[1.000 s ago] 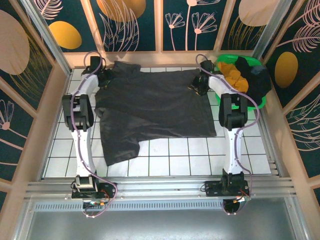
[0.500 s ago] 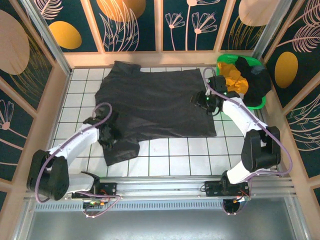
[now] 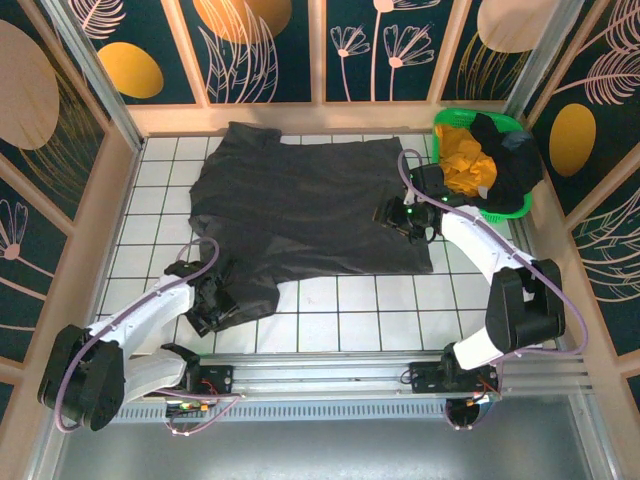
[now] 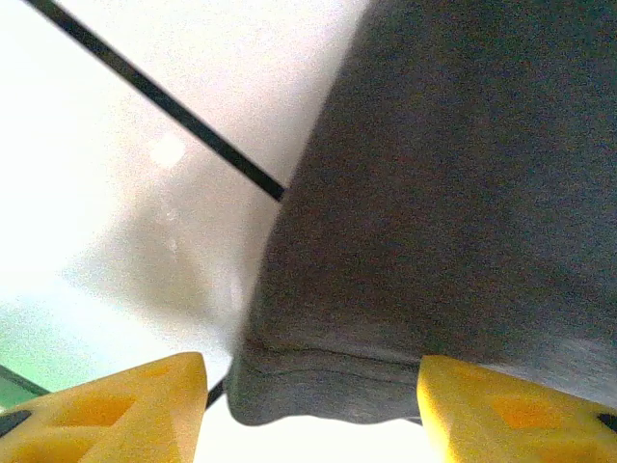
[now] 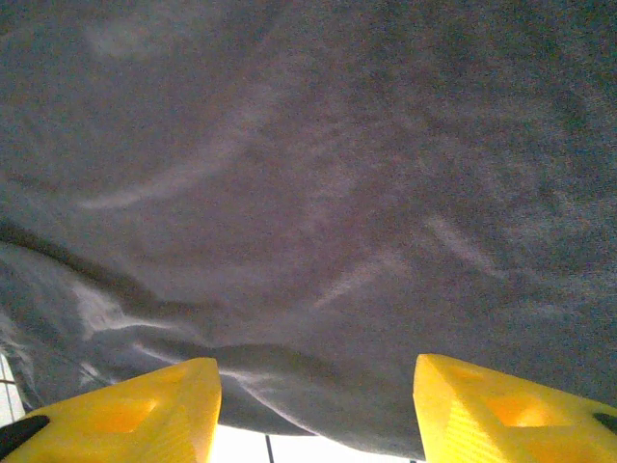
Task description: Fold and stack the t-shirts
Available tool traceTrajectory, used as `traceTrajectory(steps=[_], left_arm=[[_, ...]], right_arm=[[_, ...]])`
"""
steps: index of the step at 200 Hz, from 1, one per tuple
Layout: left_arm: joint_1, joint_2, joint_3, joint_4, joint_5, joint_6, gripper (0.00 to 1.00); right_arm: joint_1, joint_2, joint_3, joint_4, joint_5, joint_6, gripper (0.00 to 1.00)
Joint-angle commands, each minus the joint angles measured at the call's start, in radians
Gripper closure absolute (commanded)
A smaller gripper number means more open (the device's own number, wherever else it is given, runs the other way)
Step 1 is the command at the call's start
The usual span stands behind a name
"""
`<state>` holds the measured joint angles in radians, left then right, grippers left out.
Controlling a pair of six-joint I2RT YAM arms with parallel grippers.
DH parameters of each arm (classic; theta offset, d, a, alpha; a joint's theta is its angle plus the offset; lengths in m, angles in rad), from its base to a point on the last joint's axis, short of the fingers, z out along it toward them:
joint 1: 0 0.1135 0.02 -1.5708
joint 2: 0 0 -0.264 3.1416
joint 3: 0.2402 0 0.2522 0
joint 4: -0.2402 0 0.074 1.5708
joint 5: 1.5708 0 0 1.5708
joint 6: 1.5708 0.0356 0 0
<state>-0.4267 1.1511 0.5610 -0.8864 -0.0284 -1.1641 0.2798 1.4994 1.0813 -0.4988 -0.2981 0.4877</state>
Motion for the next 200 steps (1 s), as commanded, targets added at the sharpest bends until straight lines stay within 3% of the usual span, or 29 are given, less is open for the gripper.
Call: traceTrajectory(steps=[1,43,61,83,92,136,200], left_arm=[[-0.003,-0.010,-0.014,0.010,-0.021,-0.037,0.42],[-0.002,-0.017,-0.102,0.117,-0.006,-0.057,0.50],[-0.002,0.020,-0.118,0.189,-0.019,-0.052,0.59],[-0.002,0.056,-0.097,0.213,-0.020,-0.048,0.83],[-0.003,0.039,-0.079,0.188,-0.025,-0.060,1.00],[-0.003,-0.146,0.083,0.059,0.008,-0.191,1.00],[-0.003,-0.199,0.258,0.030,0.100,-0.269,1.00]], right_arm=[[0.003,-0.036,-0.011,-0.028,-0.014,0.006,0.44],[0.003,-0.039,-0.023,-0.032,-0.013,0.018,0.44],[0.003,-0.051,-0.041,-0.026,-0.006,0.029,0.45],[-0.008,-0.083,-0.084,-0.017,0.016,0.048,0.45],[-0.019,-0.100,-0.101,-0.021,0.036,0.061,0.45],[-0.160,-0.173,-0.210,-0.095,0.218,0.191,0.51],[-0.259,-0.158,-0.364,-0.025,0.220,0.270,0.52]])
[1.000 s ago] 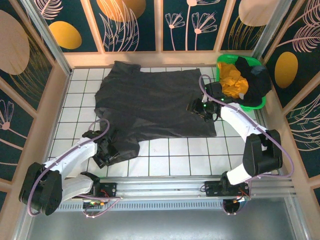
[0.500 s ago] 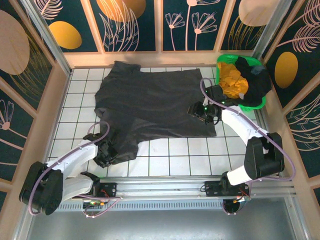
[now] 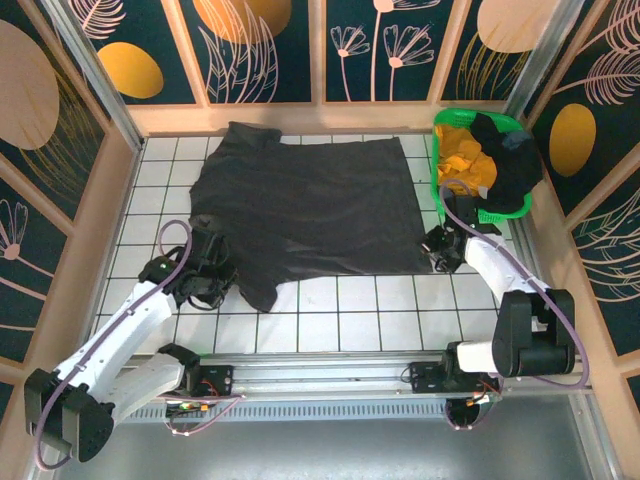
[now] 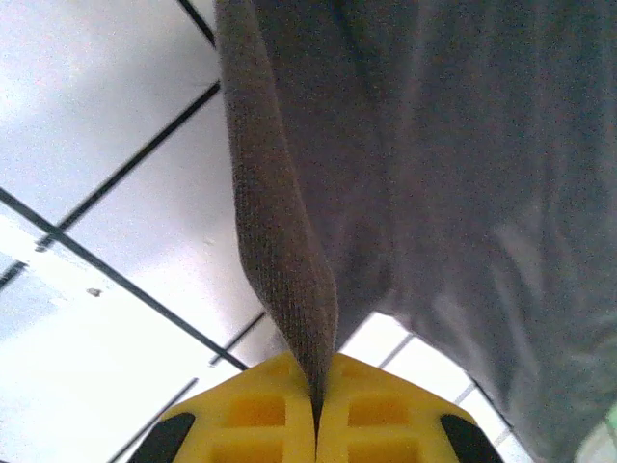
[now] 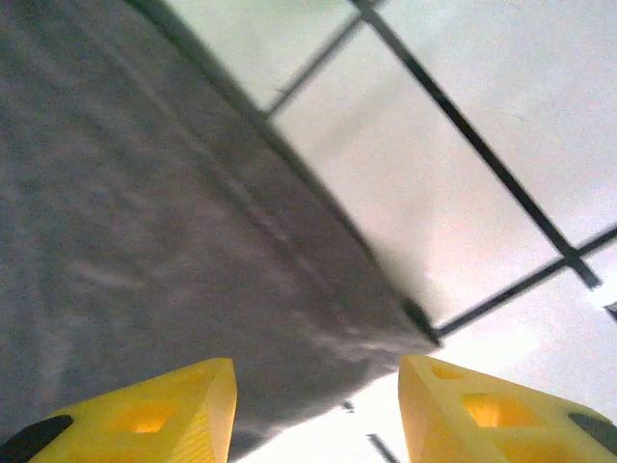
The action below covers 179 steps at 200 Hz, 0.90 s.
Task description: Fold and stack the t-shirts
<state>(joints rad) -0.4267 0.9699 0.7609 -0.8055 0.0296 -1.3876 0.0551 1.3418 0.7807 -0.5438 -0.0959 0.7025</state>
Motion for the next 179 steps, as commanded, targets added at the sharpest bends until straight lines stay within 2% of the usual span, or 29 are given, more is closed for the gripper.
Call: traceTrajectory(steps=[1,50,91,113,135,155,179], left_arm=[[-0.003,-0.019,0.060,-0.051,0.043,-0.045,1.00],[-0.003,-0.127,0.078,-0.112,0.065,-0.109,1.00],[-0.003,-0.234,0.074,-0.183,0.052,-0.150,1.00],[-0.003,-0.277,0.078,-0.215,0.049,-0.167,1.00],[-0.003,-0.307,0.080,-0.238,0.049,-0.180,1.00],[-0.002,-0.322,0.084,-0.287,0.036,-0.167,1.00],[-0.002,-0.342,0.100,-0.366,0.020,-0.163,1.00]], right_arm=[[-0.036,0.000,-0.066,0.023,0.015,0.055,0.52],[-0.044,0.023,-0.120,0.103,-0.027,0.036,0.62],[-0.045,0.055,-0.133,0.164,-0.028,0.027,0.65],[-0.043,0.087,-0.127,0.187,-0.036,0.024,0.69],[-0.035,0.117,-0.131,0.209,-0.044,0.031,0.79],[-0.022,0.111,-0.138,0.207,-0.027,0.038,1.00],[0.004,0.016,-0.153,0.142,0.047,0.062,1.00]])
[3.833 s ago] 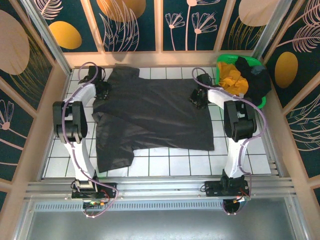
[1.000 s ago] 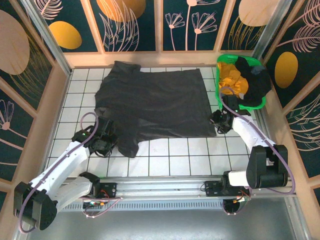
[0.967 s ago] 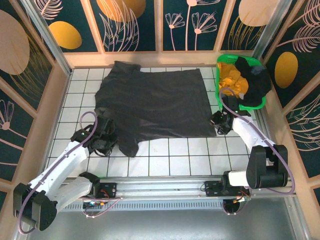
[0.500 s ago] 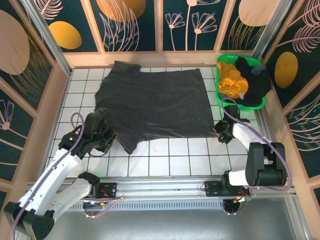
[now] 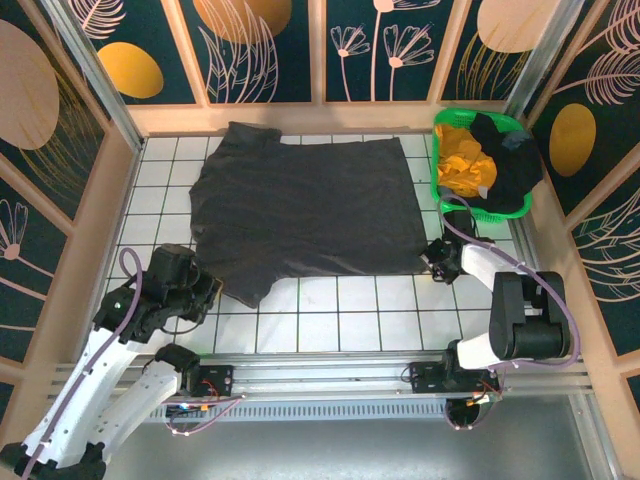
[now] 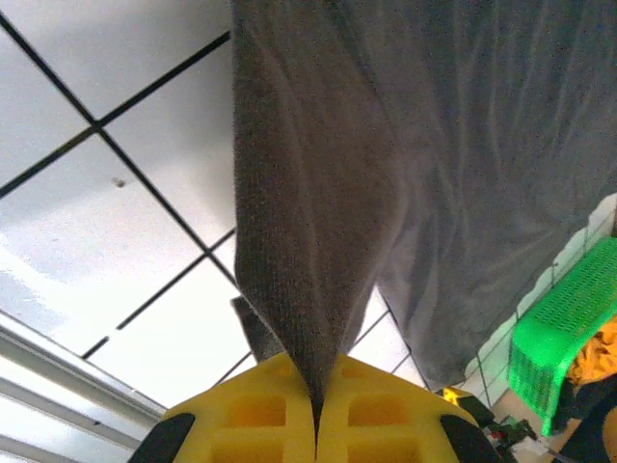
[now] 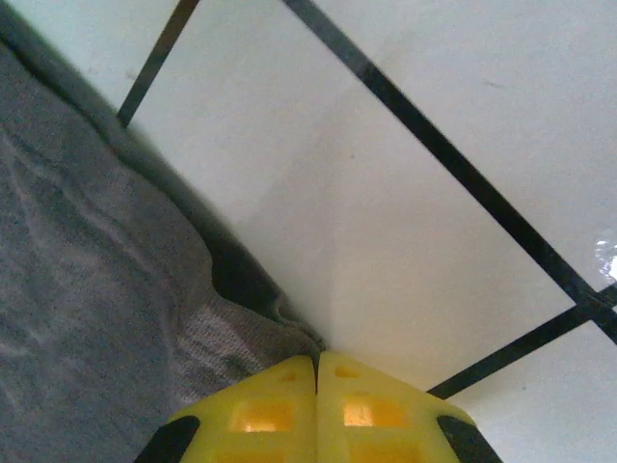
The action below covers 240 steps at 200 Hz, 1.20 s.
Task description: Fold and stack the t-shirts
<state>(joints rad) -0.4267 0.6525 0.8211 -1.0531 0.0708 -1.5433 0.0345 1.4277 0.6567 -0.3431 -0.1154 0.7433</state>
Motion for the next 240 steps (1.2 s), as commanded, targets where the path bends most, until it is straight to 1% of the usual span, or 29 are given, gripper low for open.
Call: traceTrajectory(steps=[1,29,43,57,66,75,94,104,118,143,170,177,199,216,223,240], left_arm=[[-0.002,-0.026,0.041,-0.122,-0.021,-0.008,1.00],[-0.002,-0.059,0.055,-0.205,-0.030,-0.030,1.00],[-0.002,-0.071,0.065,-0.259,-0.056,-0.044,1.00],[-0.004,-0.074,0.073,-0.300,-0.093,-0.057,1.00],[-0.003,-0.072,0.063,-0.292,-0.106,-0.062,1.00],[-0.003,-0.065,0.036,-0.248,-0.097,-0.054,1.00],[-0.003,-0.027,-0.056,-0.103,-0.049,-0.030,1.00],[-0.003,0.007,-0.086,-0.043,-0.052,-0.020,1.00],[-0.003,0.057,-0.091,0.014,-0.095,-0.004,1.00],[-0.001,0.173,-0.030,0.088,-0.190,0.029,1.00],[0.010,0.300,0.038,0.177,-0.244,0.071,1.00],[0.022,0.332,0.054,0.233,-0.250,0.089,1.00],[0.091,0.428,0.105,0.317,-0.247,0.158,1.00],[0.155,0.500,0.145,0.353,-0.247,0.227,1.00],[0.176,0.529,0.191,0.375,-0.247,0.262,1.00],[0.215,0.604,0.252,0.421,-0.237,0.339,1.00]], right_arm=[[0.025,-0.076,-0.030,-0.064,0.069,0.022,1.00],[0.060,-0.212,-0.042,-0.186,0.127,0.064,1.00],[0.079,-0.276,-0.043,-0.254,0.164,0.080,1.00],[0.091,-0.330,-0.056,-0.295,0.173,0.087,1.00],[0.096,-0.353,-0.068,-0.302,0.169,0.086,1.00],[0.097,-0.357,-0.079,-0.296,0.151,0.078,1.00],[0.099,-0.326,-0.077,-0.281,0.137,0.064,1.00],[0.103,-0.311,-0.063,-0.274,0.106,0.061,1.00],[0.111,-0.292,-0.028,-0.275,0.095,0.061,1.00],[0.119,-0.240,0.052,-0.280,0.094,0.050,1.00],[0.118,-0.155,0.162,-0.283,0.099,0.033,1.00],[0.117,-0.131,0.191,-0.279,0.098,0.032,1.00],[0.119,-0.050,0.283,-0.266,0.096,0.027,1.00],[0.117,0.020,0.351,-0.256,0.100,0.026,1.00],[0.115,0.049,0.380,-0.251,0.099,0.025,1.00],[0.115,0.126,0.447,-0.242,0.099,0.022,1.00]])
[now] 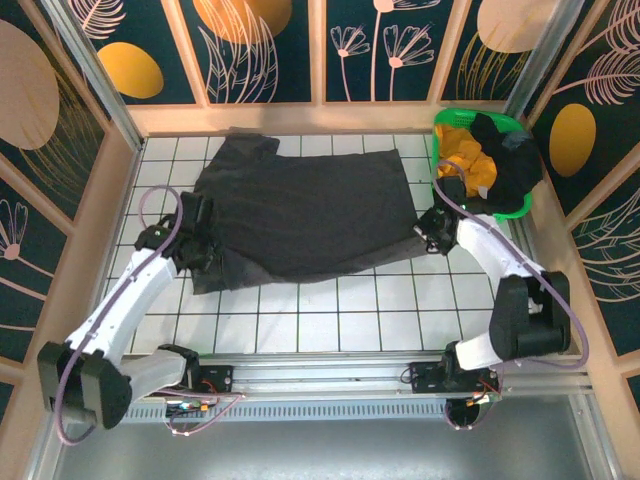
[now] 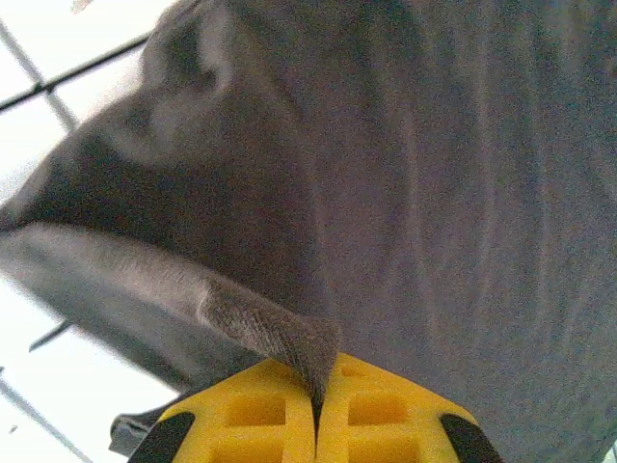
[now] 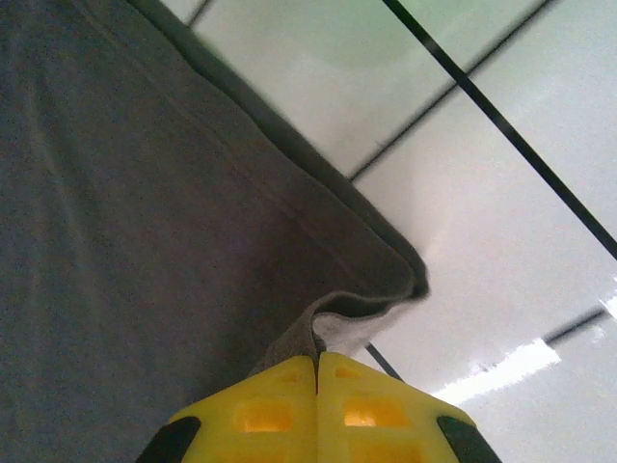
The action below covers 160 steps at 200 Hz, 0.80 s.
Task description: Fold and stack the t-shirts
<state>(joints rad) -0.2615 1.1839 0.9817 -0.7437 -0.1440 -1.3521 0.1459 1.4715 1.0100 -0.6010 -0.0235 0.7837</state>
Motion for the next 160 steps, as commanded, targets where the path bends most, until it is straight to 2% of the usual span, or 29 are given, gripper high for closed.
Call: traceTrajectory(steps=[1,33,85,160], left_arm=[[0.051,0.077,0.093,0.113,-0.021,0.152,1.00],[0.086,0.215,0.205,0.120,-0.032,0.248,1.00],[0.129,0.306,0.271,0.198,-0.086,0.332,1.00],[0.151,0.492,0.358,0.222,-0.069,0.439,1.00]], right_arm=[[0.003,0.084,0.099,0.017,0.007,-0.019,1.00],[-0.001,0.216,0.236,0.017,-0.001,-0.020,1.00],[-0.005,0.364,0.392,0.008,-0.006,-0.020,1.00],[-0.016,0.487,0.483,-0.016,-0.013,-0.029,1.00]])
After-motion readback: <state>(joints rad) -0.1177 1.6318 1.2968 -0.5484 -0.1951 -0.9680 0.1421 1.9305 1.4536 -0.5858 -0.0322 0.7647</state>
